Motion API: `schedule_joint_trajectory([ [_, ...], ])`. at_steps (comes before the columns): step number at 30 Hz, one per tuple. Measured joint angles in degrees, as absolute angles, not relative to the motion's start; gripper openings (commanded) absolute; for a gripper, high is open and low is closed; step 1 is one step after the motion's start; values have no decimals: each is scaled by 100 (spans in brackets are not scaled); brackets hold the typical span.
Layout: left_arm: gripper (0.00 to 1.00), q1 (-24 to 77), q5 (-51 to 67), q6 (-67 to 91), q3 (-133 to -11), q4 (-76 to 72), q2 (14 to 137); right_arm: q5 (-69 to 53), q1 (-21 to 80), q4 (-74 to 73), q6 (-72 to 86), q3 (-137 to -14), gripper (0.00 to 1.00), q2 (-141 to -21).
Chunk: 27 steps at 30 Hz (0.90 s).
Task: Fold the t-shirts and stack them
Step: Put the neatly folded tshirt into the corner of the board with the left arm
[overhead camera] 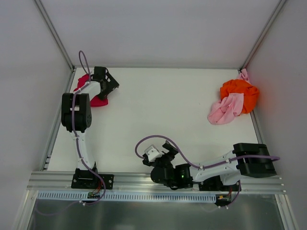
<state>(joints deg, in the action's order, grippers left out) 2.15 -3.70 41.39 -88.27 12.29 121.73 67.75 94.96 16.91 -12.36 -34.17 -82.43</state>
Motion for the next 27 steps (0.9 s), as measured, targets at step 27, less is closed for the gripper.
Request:
schedule_joint_trajectory([
  [27, 99, 165, 36, 4215, -7588, 283, 11369, 7120, 9513, 1310, -768, -3710, 100, -8735],
])
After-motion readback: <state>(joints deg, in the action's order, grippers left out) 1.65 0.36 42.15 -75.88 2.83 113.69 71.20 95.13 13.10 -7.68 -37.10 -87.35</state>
